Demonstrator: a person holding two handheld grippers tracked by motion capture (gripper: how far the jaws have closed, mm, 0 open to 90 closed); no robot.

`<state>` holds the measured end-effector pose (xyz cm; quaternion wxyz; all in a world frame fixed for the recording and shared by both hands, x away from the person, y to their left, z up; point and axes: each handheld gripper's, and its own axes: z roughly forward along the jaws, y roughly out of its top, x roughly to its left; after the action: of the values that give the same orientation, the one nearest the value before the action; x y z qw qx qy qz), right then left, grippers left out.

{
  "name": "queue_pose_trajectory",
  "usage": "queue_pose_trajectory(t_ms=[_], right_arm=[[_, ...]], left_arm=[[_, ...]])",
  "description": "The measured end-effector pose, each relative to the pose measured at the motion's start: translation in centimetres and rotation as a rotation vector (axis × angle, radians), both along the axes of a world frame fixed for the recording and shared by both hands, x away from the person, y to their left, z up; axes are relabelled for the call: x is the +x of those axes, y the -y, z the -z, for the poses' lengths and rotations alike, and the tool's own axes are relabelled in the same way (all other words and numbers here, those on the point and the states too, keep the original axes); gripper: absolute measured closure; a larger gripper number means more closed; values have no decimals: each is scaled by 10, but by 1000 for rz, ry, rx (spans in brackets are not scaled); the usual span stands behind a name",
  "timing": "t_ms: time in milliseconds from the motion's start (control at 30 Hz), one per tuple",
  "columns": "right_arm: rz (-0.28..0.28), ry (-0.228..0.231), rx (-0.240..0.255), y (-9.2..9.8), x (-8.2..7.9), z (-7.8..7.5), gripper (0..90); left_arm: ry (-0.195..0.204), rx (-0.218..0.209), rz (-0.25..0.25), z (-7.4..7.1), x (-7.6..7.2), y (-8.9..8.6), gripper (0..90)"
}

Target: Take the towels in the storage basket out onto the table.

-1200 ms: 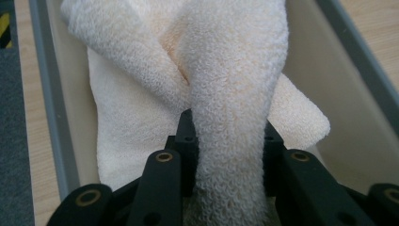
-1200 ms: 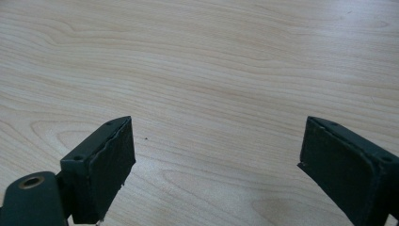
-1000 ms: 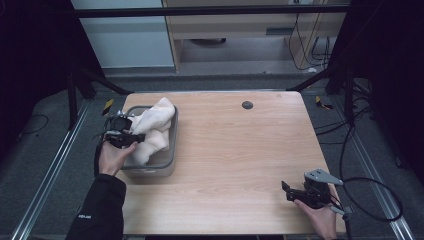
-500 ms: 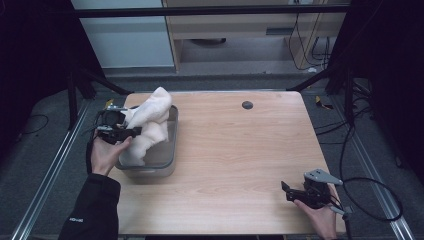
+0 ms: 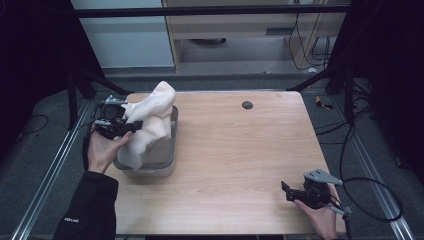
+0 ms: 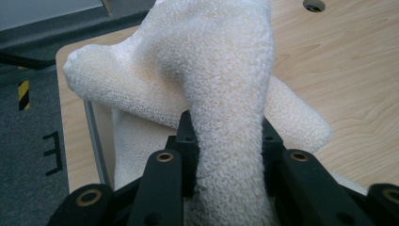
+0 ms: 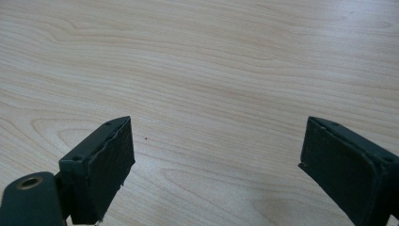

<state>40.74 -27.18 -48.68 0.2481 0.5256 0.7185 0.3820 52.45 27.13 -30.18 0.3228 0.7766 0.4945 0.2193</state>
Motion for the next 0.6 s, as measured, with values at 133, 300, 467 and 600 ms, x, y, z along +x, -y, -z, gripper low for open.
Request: queue_pose_trajectory(t_ms=[133,300,467,600], right_arm=[[1,1,-4,0,0,0,101],[1,2,-4,0,0,0,101],[1,2,-3,0,0,0,101],[0,1,-5,0,0,0,101]], left_arm=[[12,10,7,-9,-2,3,696],[28,26,15,-20,-5,7,696],[40,37,27,-32,-8,12,696],[40,53,40,-40,-9,16,696]])
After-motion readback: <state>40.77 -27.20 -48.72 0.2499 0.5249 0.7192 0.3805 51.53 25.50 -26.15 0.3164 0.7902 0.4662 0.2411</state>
